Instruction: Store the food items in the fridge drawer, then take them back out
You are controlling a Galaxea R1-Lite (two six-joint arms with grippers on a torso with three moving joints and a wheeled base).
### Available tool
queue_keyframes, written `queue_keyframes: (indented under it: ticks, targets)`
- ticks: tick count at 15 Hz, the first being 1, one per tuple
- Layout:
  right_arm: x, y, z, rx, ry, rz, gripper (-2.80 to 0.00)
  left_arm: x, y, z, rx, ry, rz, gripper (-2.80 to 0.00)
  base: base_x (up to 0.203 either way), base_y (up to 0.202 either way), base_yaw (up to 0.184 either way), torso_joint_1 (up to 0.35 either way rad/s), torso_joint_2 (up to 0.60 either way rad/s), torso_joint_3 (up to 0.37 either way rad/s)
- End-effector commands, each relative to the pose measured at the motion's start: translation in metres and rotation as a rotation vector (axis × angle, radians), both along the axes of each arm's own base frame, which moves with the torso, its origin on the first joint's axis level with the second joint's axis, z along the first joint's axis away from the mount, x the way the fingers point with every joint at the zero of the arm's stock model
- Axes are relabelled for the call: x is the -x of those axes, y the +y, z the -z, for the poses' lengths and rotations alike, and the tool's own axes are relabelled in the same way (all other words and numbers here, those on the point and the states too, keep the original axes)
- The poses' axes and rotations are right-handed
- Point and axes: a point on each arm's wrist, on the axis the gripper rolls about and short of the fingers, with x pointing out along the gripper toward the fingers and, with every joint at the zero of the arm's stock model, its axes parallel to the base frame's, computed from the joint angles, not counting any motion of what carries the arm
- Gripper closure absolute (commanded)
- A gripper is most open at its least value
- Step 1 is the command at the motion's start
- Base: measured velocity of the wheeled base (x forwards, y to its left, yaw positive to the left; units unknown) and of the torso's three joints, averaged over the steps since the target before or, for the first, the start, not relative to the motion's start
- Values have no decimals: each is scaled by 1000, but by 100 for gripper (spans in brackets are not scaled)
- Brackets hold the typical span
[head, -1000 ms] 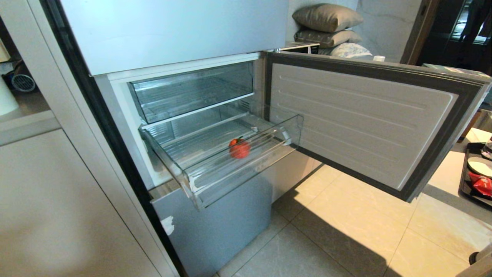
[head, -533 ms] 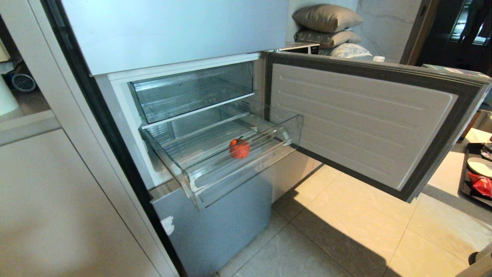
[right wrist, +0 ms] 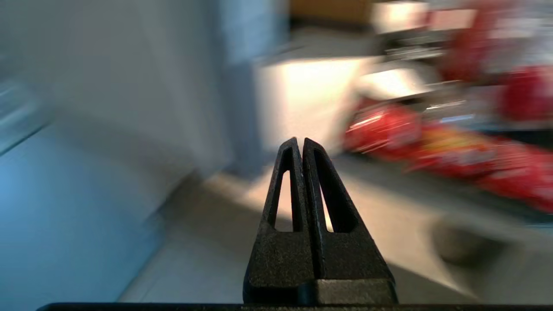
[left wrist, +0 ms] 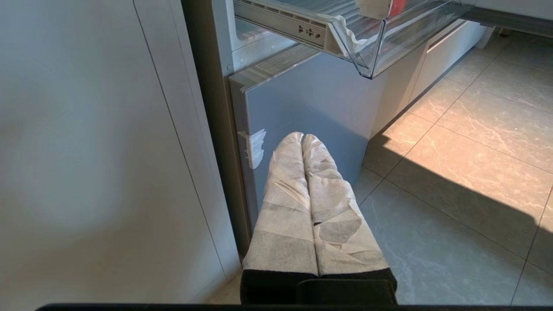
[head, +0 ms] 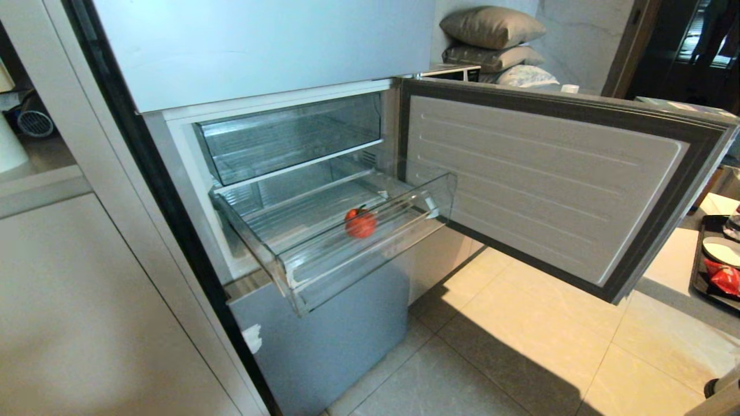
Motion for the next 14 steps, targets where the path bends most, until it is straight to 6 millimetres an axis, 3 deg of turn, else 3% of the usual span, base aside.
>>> queue_keyframes:
  ticks: [1, 4, 5, 7, 10, 14]
  targets:
    - [62, 41, 17, 43, -93, -213, 0, 0, 0, 0, 0, 3, 0, 0, 0, 0, 0, 0, 0, 0]
    - [107, 48, 68, 80, -14, -291, 0, 0, 0, 0, 0, 3, 0, 0, 0, 0, 0, 0, 0, 0]
    - [115, 48, 89, 100, 8, -297, 0, 0, 0, 0, 0, 3, 0, 0, 0, 0, 0, 0, 0, 0]
    - [129, 48, 113, 133, -31, -316, 0, 0, 0, 0, 0, 3, 0, 0, 0, 0, 0, 0, 0, 0]
    - [135, 50, 134, 148, -29, -372, 0, 0, 0, 0, 0, 3, 0, 0, 0, 0, 0, 0, 0, 0]
    - [135, 50, 137, 123, -14, -385, 0, 0, 0, 0, 0, 3, 0, 0, 0, 0, 0, 0, 0, 0]
